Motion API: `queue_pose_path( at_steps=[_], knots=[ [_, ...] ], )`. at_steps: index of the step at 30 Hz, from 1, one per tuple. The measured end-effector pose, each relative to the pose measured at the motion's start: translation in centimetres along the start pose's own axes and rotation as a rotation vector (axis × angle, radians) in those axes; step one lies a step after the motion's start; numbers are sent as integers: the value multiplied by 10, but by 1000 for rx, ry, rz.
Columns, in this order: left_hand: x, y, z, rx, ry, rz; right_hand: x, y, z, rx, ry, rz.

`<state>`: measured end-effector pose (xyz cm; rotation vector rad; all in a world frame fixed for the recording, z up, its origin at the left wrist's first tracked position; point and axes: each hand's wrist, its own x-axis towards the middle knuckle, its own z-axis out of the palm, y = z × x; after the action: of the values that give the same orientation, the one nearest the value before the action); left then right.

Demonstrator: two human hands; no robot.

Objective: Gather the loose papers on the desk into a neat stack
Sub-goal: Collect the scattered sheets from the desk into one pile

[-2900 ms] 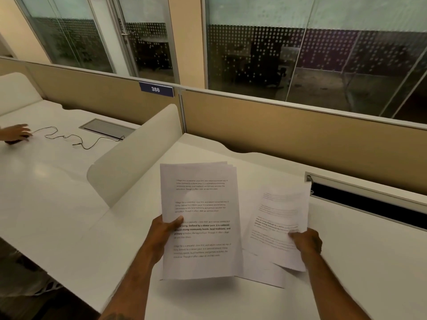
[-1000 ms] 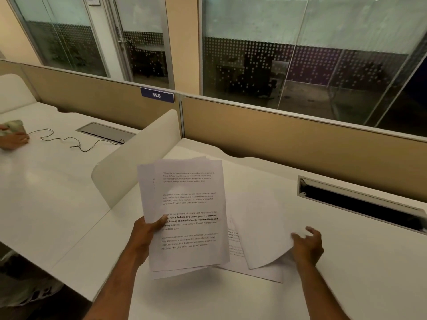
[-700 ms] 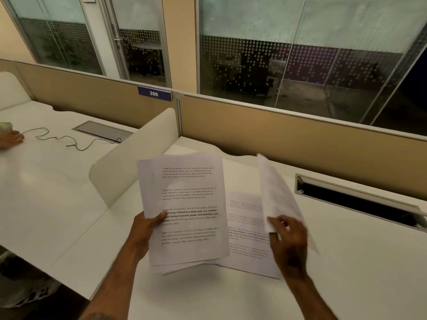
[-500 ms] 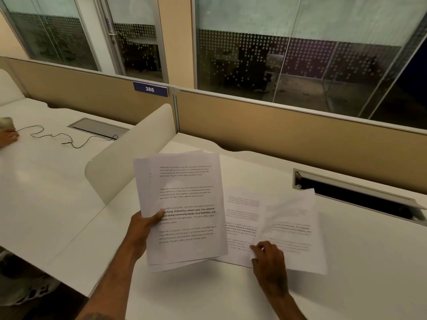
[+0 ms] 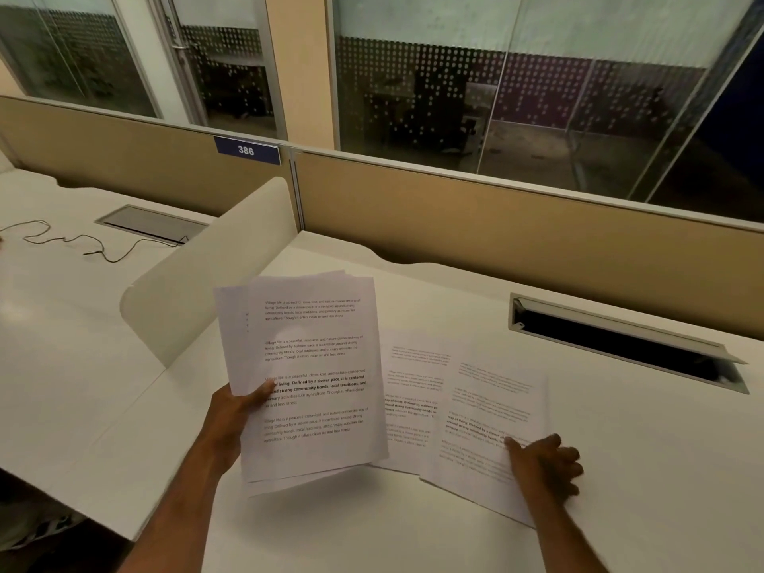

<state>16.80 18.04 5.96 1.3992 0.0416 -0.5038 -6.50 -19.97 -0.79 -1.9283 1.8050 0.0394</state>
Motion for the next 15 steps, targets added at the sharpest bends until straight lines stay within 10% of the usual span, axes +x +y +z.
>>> queue_pose_path(
  at_steps=[5,15],
  knots=[
    [-6,1,11,-5,3,10,27,-6,-13,249,-211,138],
    [-29,-2,-7,-19,90,27,25,-56,-14,759,-433,-195]
  ],
)
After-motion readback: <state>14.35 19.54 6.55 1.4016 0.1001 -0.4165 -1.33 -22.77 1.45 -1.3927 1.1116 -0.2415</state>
